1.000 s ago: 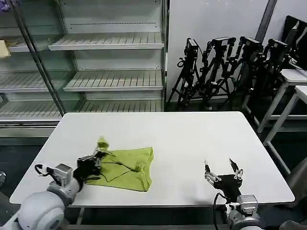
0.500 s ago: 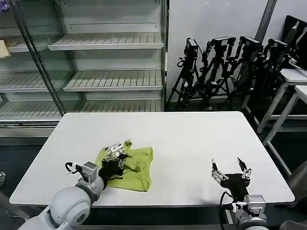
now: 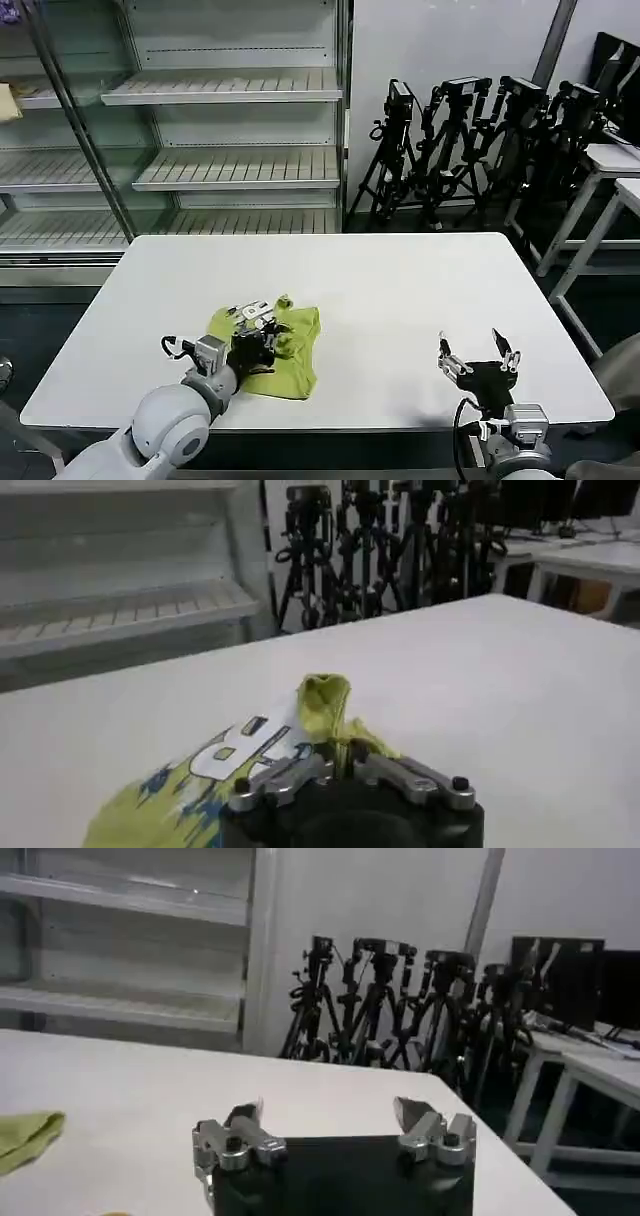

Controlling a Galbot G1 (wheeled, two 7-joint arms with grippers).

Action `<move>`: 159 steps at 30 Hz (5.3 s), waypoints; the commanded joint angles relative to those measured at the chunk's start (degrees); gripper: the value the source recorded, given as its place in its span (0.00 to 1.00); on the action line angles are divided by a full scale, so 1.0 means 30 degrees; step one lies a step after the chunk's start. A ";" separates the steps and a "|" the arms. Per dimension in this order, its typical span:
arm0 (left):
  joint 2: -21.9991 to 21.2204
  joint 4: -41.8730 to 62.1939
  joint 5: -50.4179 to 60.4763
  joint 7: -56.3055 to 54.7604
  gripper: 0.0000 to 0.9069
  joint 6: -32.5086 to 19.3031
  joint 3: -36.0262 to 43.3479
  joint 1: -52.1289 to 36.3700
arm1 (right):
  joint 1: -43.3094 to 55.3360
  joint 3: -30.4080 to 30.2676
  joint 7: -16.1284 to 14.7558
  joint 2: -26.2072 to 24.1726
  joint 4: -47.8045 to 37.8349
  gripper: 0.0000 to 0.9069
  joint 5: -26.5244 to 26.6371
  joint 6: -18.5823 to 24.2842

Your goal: Fold and organize the clothes.

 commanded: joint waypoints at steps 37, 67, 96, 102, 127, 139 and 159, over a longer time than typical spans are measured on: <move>-0.1561 0.4828 -0.0376 0.0200 0.22 -0.4001 -0.6795 0.5763 | 0.0953 -0.0771 -0.0013 -0.0092 -0.0904 1.00 -0.0032 0.0090; -0.1391 0.4552 0.0520 0.3325 0.00 -0.4430 -0.7359 0.5812 | 0.0699 -0.1211 0.0015 0.0098 -0.0575 1.00 -0.0460 0.0077; 0.0427 -0.5364 0.4811 0.0535 0.00 -0.0400 -0.8121 1.0160 | 0.0974 -0.1452 -0.0115 0.0113 -0.1185 1.00 -0.0276 0.0488; -0.2182 -0.5845 0.5513 -0.0589 0.00 -0.1943 -0.0317 0.7701 | 0.0641 -0.1322 -0.0089 0.0094 -0.0849 1.00 -0.0395 0.0443; -0.1901 -0.0803 0.6622 0.0411 0.00 -0.1188 -0.1068 0.1156 | 0.0506 0.0247 -0.0015 -0.0016 0.0045 1.00 -0.0202 0.0131; 0.6324 -0.0625 1.2133 0.8197 0.00 0.0126 -1.1736 0.3216 | 0.1252 -0.0503 -0.0058 0.0425 -0.0644 1.00 -0.0388 0.0179; 0.3056 -0.1485 2.0867 1.0136 0.00 -0.3057 -1.0253 0.9032 | 0.0938 -0.0262 -0.0204 0.0332 -0.0867 1.00 -0.0155 0.0614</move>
